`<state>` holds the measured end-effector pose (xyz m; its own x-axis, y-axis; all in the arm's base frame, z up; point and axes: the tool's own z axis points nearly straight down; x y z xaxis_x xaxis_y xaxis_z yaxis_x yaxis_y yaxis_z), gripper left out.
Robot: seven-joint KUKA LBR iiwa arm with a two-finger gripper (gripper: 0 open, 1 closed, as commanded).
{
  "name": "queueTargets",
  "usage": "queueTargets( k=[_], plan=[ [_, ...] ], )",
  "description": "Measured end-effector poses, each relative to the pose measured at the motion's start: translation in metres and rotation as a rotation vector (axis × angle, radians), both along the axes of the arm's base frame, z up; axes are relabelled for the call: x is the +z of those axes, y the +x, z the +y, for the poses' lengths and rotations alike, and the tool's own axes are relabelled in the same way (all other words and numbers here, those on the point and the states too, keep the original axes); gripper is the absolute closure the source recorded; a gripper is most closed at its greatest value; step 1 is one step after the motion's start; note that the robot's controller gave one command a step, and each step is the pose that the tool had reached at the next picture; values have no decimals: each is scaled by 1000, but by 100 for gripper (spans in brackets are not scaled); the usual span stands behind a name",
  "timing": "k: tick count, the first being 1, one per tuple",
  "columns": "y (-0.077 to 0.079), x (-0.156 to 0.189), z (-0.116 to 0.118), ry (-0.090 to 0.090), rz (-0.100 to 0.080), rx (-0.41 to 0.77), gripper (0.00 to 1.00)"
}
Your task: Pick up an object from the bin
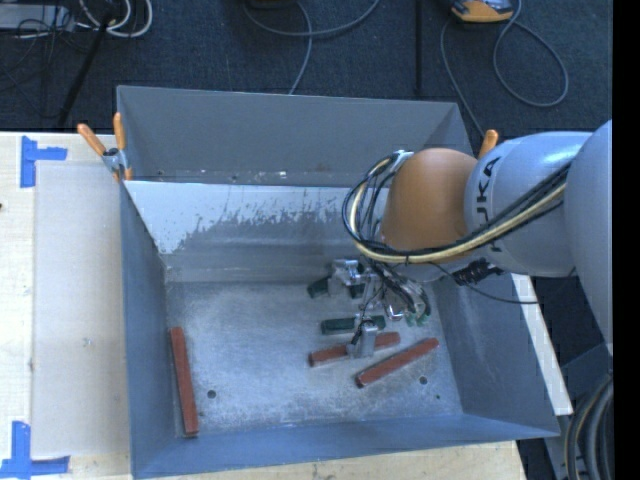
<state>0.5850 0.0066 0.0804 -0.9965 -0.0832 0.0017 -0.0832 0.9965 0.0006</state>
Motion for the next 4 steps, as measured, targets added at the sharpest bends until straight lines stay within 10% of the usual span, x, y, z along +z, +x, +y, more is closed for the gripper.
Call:
queueTargets(
  k=[1,2,3,4],
  plan=[
    [1,2,0,1,-3,-1,100],
    [1,1,0,1,-3,-2,0],
    [-32,-12,11,1,3,35,0],
    [-30,-11,11,1,-1,33,100]
  ],
)
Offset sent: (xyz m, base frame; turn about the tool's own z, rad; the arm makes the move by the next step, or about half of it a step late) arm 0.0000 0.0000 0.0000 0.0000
